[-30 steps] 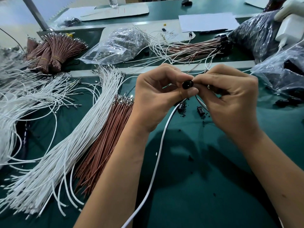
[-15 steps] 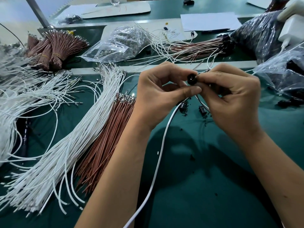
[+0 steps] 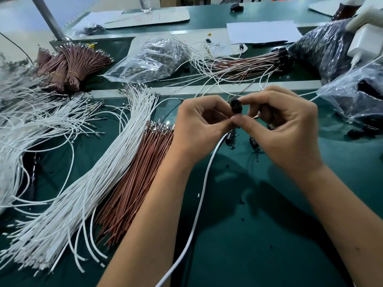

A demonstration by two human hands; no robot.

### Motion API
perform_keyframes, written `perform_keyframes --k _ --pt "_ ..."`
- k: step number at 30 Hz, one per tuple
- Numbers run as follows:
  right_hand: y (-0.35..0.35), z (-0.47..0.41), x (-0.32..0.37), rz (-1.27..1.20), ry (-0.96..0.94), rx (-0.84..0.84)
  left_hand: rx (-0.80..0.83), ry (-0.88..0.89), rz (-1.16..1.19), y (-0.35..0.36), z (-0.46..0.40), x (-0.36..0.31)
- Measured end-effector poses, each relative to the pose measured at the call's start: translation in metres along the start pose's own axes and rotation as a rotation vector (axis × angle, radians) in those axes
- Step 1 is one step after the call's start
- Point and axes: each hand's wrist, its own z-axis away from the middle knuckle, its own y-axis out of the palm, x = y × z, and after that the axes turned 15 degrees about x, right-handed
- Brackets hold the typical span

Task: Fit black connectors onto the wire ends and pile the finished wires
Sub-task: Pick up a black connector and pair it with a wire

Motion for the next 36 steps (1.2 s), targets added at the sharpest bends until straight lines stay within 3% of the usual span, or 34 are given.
perform_keyframes --k 7,13,19,26,36 --pt "0.002 -0.002 -0.001 -0.081 0.001 -0.043 0.004 -0.016 -0.117 0.0 0.002 0.002" --pt "0.007 -0.002 -0.009 -0.514 0.238 -0.065 -0.01 -0.079 0.016 0.012 0.001 0.001" --pt "0.0 -0.004 -0.014 -0.656 0.426 0.077 0.089 -0.158 -0.043 0.008 -0.001 0.002" --pt "-0.003 -0.005 -0.016 -0.799 0.513 0.025 0.031 -0.177 0.029 0.012 -0.002 0.008" --pt "0.006 -0.005 -0.013 -0.725 0.509 -0.049 -0.088 -0.152 0.037 0.018 -0.003 0.016"
